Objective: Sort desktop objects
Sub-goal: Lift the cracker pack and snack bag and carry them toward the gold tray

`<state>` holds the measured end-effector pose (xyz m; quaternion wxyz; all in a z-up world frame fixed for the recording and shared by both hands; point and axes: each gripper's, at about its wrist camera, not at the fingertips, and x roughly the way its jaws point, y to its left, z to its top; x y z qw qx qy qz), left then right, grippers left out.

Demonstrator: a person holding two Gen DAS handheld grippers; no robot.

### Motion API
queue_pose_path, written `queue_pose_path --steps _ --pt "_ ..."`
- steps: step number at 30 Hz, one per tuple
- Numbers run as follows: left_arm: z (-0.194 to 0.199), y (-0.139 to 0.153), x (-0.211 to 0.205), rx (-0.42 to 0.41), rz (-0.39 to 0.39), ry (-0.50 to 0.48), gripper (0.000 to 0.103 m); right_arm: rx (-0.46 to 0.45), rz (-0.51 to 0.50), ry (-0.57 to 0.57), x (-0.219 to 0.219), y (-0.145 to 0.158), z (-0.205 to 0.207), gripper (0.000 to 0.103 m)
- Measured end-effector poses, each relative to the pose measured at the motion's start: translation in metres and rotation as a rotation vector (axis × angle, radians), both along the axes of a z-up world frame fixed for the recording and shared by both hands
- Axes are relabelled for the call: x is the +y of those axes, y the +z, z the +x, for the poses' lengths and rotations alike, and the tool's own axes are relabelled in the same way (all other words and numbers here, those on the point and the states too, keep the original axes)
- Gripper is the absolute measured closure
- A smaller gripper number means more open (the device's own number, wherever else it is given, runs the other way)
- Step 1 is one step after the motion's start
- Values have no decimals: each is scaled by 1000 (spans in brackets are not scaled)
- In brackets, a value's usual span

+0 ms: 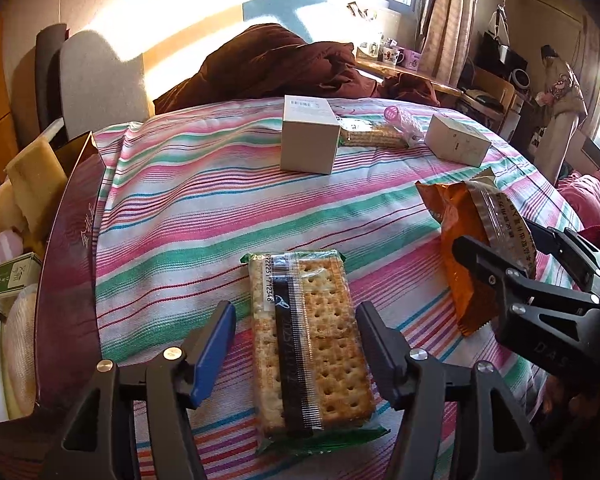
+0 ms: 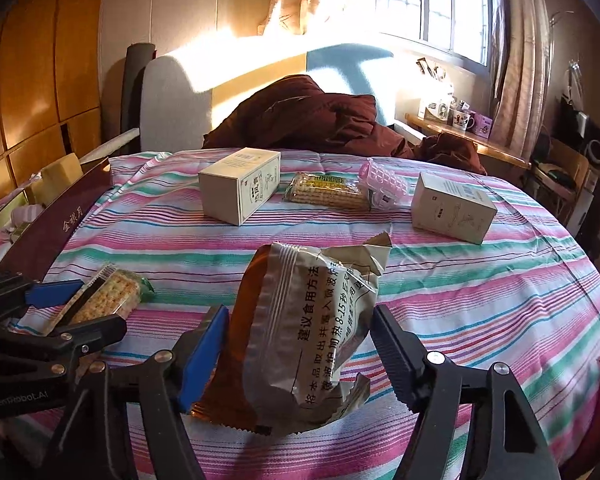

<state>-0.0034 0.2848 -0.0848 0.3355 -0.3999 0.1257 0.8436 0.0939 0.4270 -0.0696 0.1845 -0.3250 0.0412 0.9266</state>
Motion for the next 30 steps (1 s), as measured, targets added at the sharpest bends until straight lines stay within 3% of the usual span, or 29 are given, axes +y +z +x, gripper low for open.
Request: queue_pose_path --steps 3,6,11,19,30 --pt "3 -2 0 26 -4 1 42 2 -8 0 1 0 2 32" --pt "2 0 -4 29 11 8 53 7 -21 -1 2 0 3 33" --pt "0 4 -13 2 60 12 54 21 -61 -3 3 2 7 34" --pt "13 37 -34 60 133 8 54 47 -122 41 -7 8 9 35" --pt "19 62 -78 101 167 76 54 93 -137 203 -57 33 -11 35"
